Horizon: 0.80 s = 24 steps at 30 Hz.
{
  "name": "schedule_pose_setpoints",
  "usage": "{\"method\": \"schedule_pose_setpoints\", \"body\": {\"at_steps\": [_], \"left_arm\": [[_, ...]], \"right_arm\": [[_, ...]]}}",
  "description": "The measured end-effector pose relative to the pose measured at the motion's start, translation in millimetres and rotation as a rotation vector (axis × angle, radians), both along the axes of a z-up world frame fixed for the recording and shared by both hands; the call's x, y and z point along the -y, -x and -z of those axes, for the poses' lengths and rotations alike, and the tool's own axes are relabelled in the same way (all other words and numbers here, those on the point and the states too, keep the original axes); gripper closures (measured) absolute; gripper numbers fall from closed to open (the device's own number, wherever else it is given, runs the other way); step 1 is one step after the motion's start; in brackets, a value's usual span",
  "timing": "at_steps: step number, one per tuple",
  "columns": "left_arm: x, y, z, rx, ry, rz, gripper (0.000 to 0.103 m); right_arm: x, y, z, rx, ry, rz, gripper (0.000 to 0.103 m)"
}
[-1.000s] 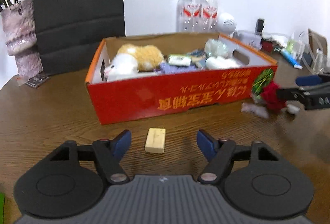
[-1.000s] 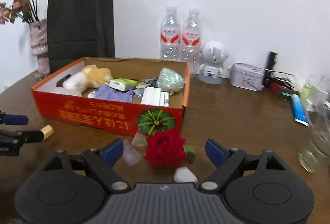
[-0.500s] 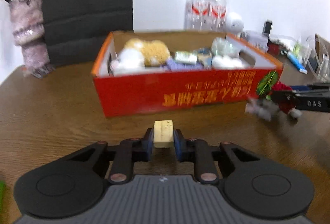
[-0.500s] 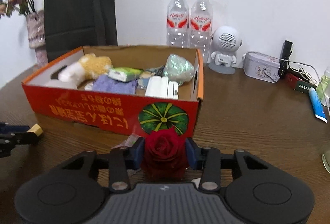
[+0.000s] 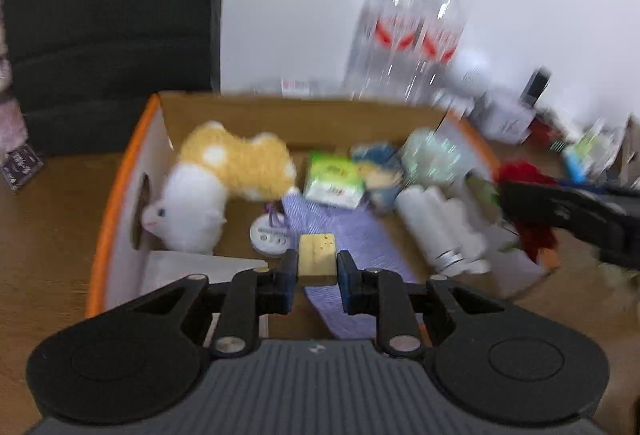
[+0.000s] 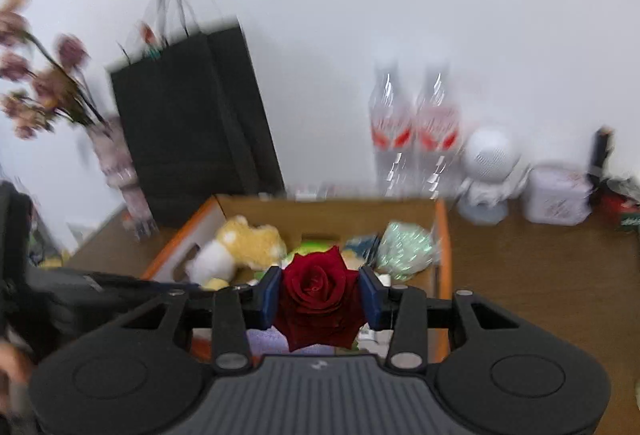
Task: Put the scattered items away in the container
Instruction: 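Lower the soap bar and rose into the box and open both tools, then withdraw both tools from the box back over the table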
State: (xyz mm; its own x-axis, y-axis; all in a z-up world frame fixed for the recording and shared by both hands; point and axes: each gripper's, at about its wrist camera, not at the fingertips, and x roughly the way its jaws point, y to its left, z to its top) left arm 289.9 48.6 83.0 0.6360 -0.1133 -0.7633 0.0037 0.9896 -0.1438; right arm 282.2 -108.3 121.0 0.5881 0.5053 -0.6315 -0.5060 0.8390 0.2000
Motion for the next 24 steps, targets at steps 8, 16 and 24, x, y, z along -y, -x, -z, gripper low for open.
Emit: {"method": "schedule_pose_setpoints", "body": {"at_steps": [8, 16, 24], "left_arm": [[-24.5, 7.0, -6.7, 0.04, 0.036, -0.06, 0.029], [-32.2, 20.3, -42.8, -0.027, -0.08, -0.138, 0.001], [-21.1, 49.5, -64.2, -0.141, -0.085, -0.191, 0.0]], "right_arm": [[-47.0, -60.4, 51.7, -0.19, 0.095, 0.011, 0.049], [-28.6, -56.9, 27.0, -0.209, 0.13, 0.103, 0.02], [-3.7, -28.2, 9.4, -0.4, 0.189, 0.152, 0.016]]}}
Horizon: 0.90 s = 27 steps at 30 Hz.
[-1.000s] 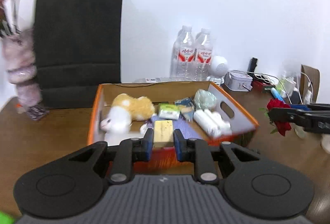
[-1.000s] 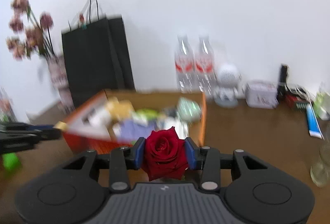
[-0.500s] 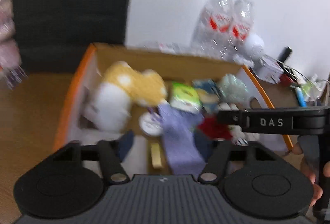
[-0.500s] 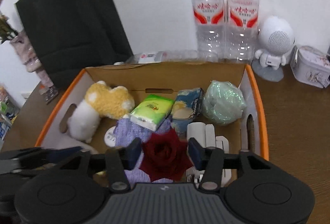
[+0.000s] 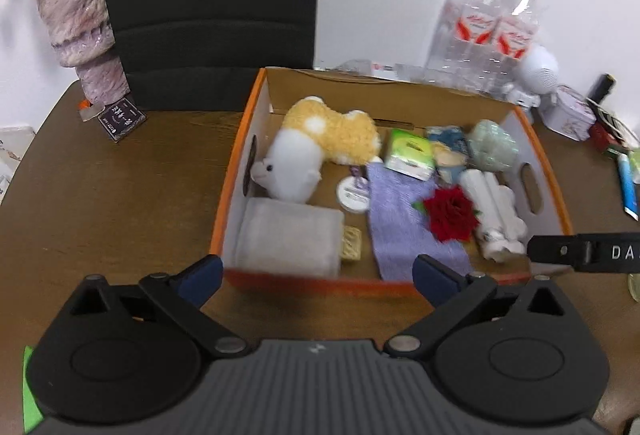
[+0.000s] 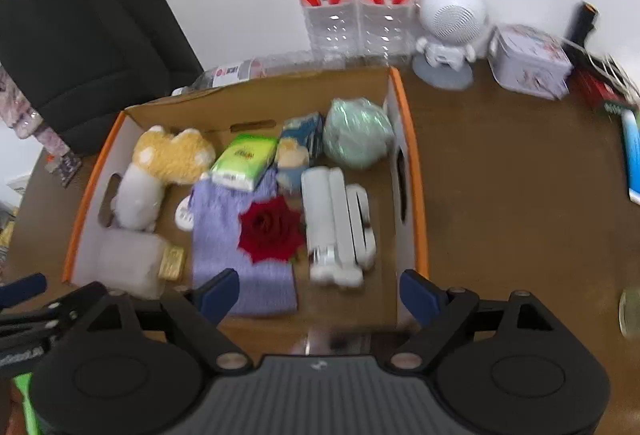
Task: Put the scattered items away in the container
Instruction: 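Withdraw both tools from the box back over the table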
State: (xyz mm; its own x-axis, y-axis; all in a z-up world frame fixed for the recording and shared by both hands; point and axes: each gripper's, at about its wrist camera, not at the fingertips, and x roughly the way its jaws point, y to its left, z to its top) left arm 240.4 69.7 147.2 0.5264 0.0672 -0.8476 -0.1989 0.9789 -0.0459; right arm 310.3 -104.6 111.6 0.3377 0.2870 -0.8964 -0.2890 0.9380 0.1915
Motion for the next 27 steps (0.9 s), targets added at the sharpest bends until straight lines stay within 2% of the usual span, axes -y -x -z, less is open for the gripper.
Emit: {"method": "schedule_pose_setpoints", "body": {"at_steps": [7, 13, 17, 19, 22, 25, 27], "left_arm": [[25.8, 39.0, -22.2, 0.014, -0.06, 0.031, 0.0], [35.8, 70.9, -19.7, 0.016, -0.077, 0.017, 0.0], [39.1, 98.4, -17.1, 0.059, -0.085, 0.032, 0.0], [40.6, 119.0, -15.8, 0.118, -0.099, 0.028, 0.0], [46.5, 162.3, -6.7, 0.276, -0.126, 0.02, 0.0], [54.6, 201.2, 13.4, 0.393, -0.175, 0.021, 0.0], [58.1, 223.3, 30.0, 0.436, -0.196, 0.008, 0.0]], "right_arm": [[12.1, 55.0, -19.7, 0.023, 0.014, -0.032, 0.015], [13.0, 102.0, -29.1, 0.081, 0.038, -0.079, 0.015], [16.2, 129.1, -32.2, 0.138, 0.048, -0.086, 0.015], [19.0, 144.6, -33.3, 0.184, 0.036, -0.089, 0.015], [26.4, 183.0, -29.3, 0.321, -0.018, -0.103, 0.011], [36.6, 223.1, -13.8, 0.449, -0.057, -0.104, 0.011], [44.7, 248.1, 1.1, 0.519, -0.073, -0.1, 0.01]]}}
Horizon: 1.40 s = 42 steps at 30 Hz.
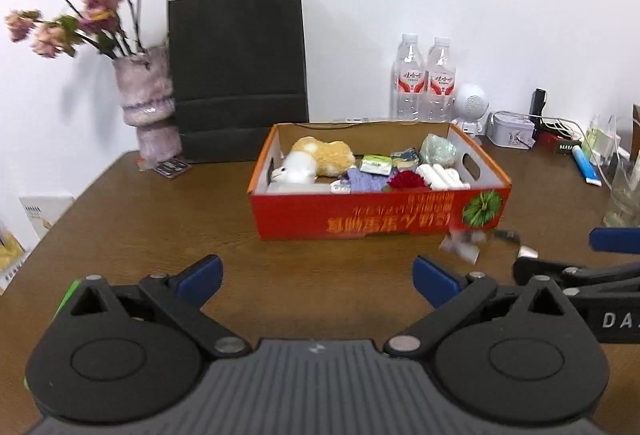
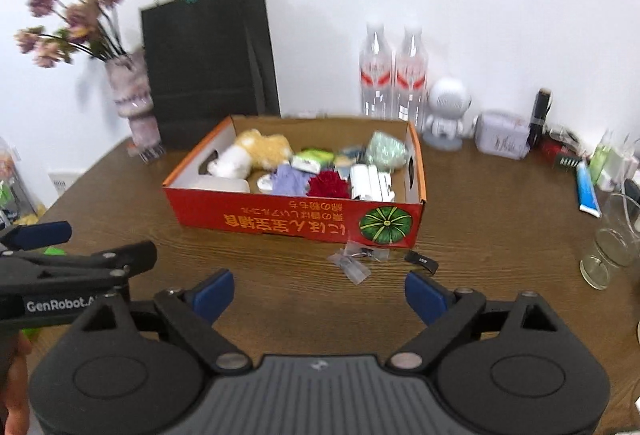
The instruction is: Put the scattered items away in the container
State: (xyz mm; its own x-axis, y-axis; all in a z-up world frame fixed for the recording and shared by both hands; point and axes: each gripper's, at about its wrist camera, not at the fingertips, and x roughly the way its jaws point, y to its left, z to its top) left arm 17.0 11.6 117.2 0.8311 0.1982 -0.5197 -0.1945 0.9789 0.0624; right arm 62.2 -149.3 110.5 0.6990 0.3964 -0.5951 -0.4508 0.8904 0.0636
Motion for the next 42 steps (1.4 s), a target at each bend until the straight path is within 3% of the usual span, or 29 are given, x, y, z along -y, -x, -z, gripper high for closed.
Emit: {"method": "schedule_pose_setpoints", "body": {"at_steps": [3, 5, 11, 17, 22, 29, 42], "left_arm": [[0.9, 27.6, 26.4, 0.045, 0.025, -0.006, 0.0], [1.1, 40.7, 45.0, 0.047, 0.062, 0.01, 0.0], [2.0, 47.5, 82.3, -0.062, 0.08, 0.032, 0.0], [-1.0, 46.0, 94.3, -0.082, 0.124, 0.031, 0.0], [-2.1, 44.8, 101.3, -0.113, 0.132, 0.034, 0.0], [4.4, 40.4, 102.3, -0.143, 0.08, 0.036, 0.0], [5.0, 40.2, 103.5, -0.145, 0.08, 0.033, 0.0]], "right_arm": [[11.2, 32.5, 31.6, 0.072, 0.004, -0.002, 0.0], [14.0, 46.6, 52.6, 0.1, 0.039, -0.004, 0.0], [20.4, 58.1, 91.5, 0.023, 0.037, 0.002, 0.0], [14.4, 63.8, 100.9, 0.059, 0.078, 0.017, 0.0], [14.9, 59.8, 109.0, 0.031, 0.092, 0.03, 0.0], [20.7, 48.1, 115.3, -0.049, 0.065, 0.034, 0.0], [18.2, 49.1, 117.3, -0.046, 0.073, 0.028, 0.0]]}}
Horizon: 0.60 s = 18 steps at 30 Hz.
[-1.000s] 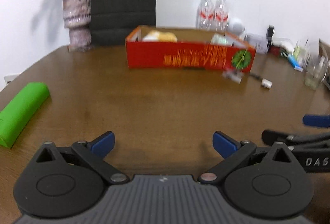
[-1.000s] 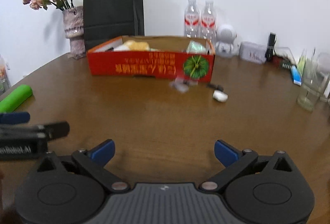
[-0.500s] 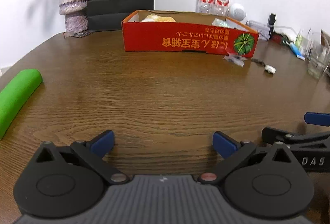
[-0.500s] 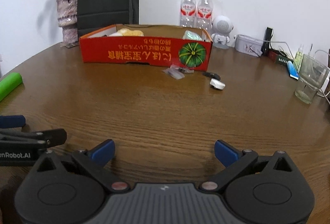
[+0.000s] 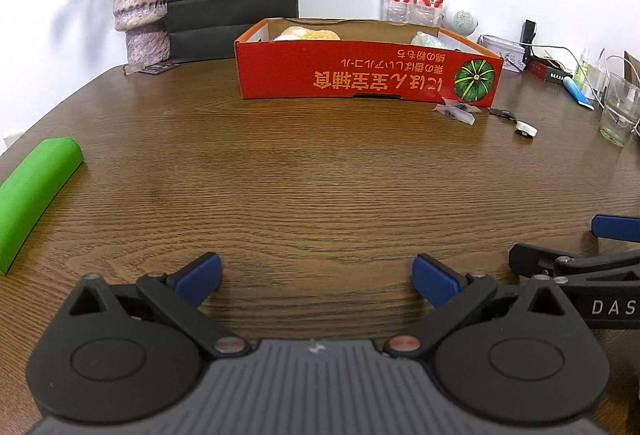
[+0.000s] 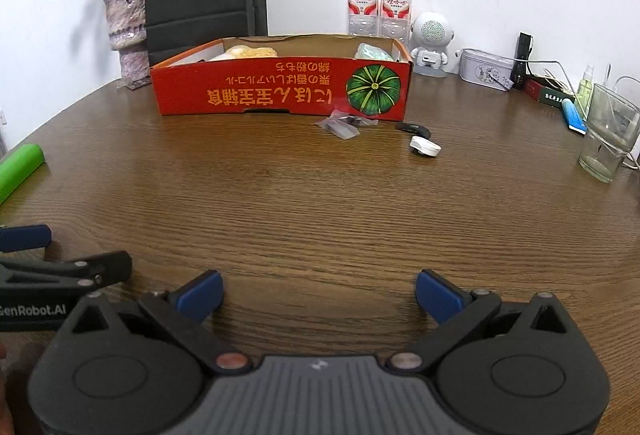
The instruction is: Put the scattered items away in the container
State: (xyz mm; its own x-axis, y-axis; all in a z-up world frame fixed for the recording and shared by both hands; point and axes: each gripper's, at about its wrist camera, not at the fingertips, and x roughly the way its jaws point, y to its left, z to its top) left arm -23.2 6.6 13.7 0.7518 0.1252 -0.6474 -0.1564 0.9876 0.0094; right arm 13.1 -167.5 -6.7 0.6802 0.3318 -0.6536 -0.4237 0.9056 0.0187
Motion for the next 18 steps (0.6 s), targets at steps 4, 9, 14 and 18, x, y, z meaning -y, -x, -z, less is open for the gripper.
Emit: {"method": "schedule_pose_setpoints", "body": {"at_steps": [4, 9, 14, 18], "left_arm": [[0.2, 0.1, 0.3, 0.0, 0.0, 0.0, 0.0], [0.3, 0.3, 0.7, 0.0, 0.0, 0.0, 0.0], [0.7, 0.4, 0.9, 0.0, 0.0, 0.0, 0.0], [0.9, 0.4, 1.1, 0.0, 0.0, -0.001, 0.0]], "right_arm": [[-0.3, -0.3, -0.1, 0.0, 0.001, 0.002, 0.0], [-0.2, 0.5, 0.1, 0.001, 0.003, 0.004, 0.0], [0.3, 0.2, 0.4, 0.0, 0.002, 0.004, 0.0], [0.3, 0.1, 0.5, 0.0, 0.002, 0.004, 0.0]]}}
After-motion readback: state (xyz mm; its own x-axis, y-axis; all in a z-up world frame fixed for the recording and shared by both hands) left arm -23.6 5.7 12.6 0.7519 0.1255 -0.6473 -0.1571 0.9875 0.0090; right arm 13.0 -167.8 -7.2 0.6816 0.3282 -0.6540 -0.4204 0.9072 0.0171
